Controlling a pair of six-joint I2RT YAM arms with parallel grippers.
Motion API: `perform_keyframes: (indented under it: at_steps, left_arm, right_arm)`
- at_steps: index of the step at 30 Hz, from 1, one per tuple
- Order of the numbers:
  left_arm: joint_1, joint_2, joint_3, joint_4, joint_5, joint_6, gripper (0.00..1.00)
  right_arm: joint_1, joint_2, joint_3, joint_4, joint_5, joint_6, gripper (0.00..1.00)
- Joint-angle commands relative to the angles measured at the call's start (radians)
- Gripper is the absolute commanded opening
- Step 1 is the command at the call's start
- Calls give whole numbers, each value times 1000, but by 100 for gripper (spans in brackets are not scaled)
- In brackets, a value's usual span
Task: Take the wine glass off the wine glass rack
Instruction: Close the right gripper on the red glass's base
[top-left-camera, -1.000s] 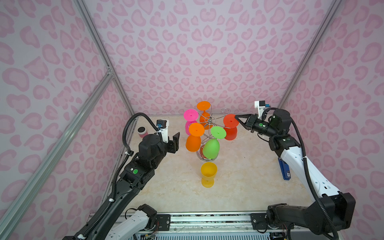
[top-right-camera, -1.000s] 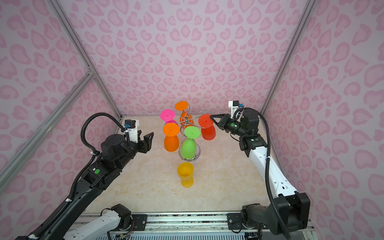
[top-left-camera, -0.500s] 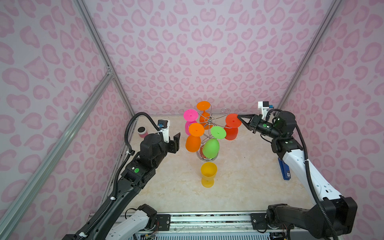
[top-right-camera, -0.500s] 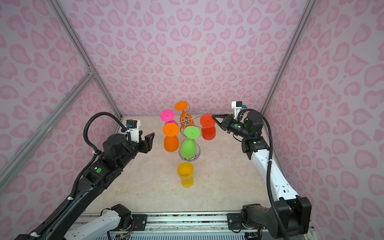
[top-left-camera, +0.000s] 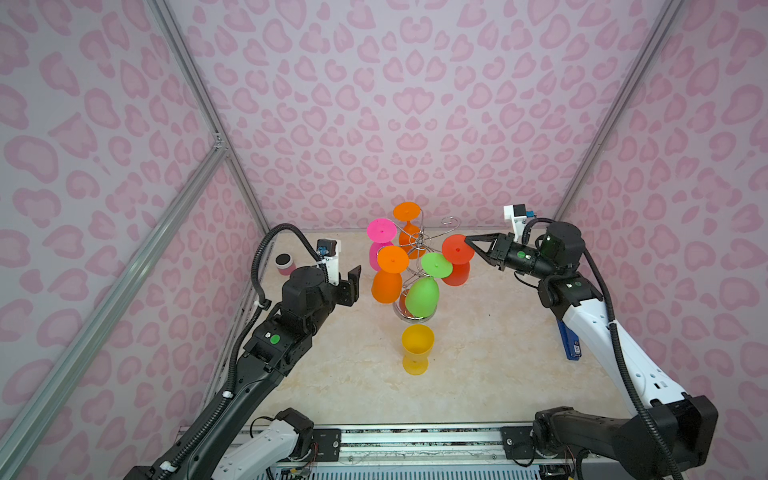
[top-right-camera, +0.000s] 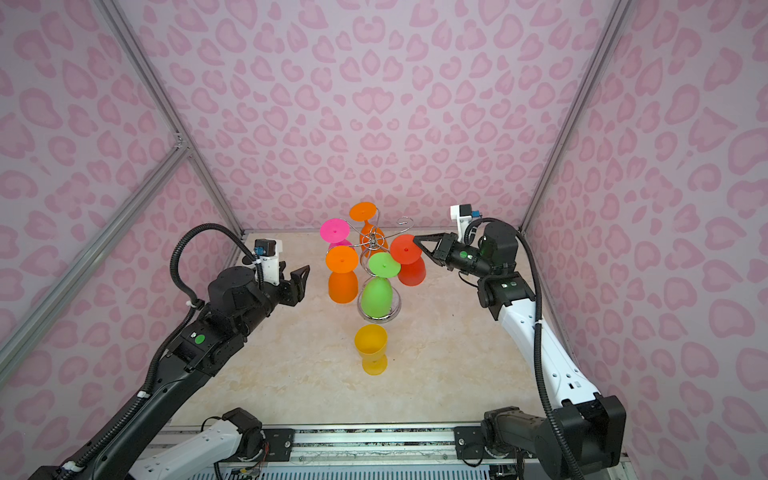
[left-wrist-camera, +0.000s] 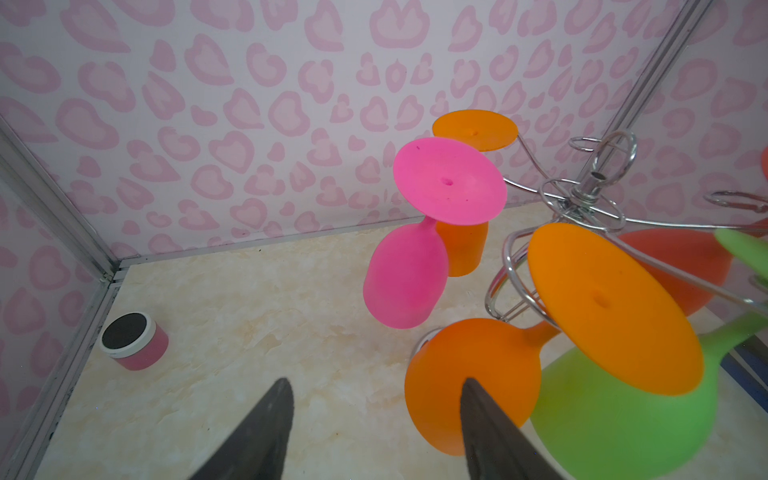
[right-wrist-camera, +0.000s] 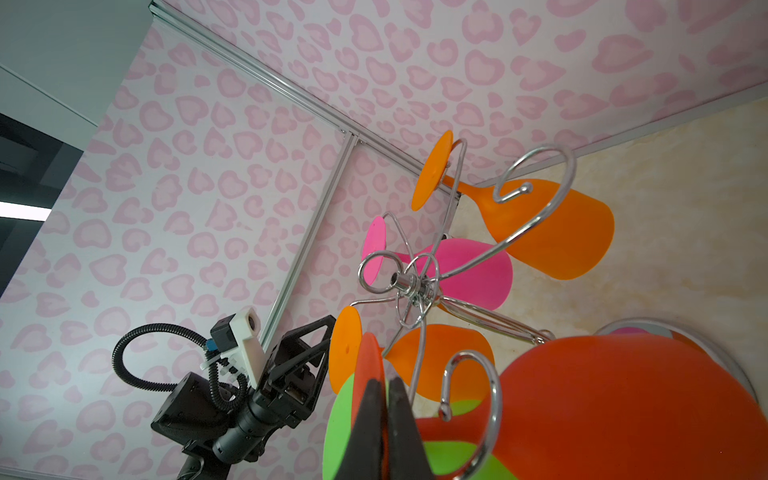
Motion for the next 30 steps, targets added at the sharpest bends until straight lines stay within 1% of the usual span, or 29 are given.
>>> perform_keyframes:
  at_steps: [1, 13, 20, 25, 30]
  left_arm:
    - [1, -4, -6, 25, 8, 1, 66]
    - [2, -14, -12, 24, 11, -3, 66]
    - [2, -24, -12, 19, 14, -6, 66]
    - [2, -24, -8, 15, 25, -8, 66]
    - [2, -20, -3, 14, 39, -9, 66]
  right_arm:
    - [13, 12, 10, 20, 12, -10, 0]
    - [31, 75, 28, 90, 35, 29, 0]
    - [25, 108, 26, 167, 46, 82, 0]
    - [7, 111, 30, 182, 57, 92, 0]
    - [-37, 107, 11, 200, 62, 109, 0]
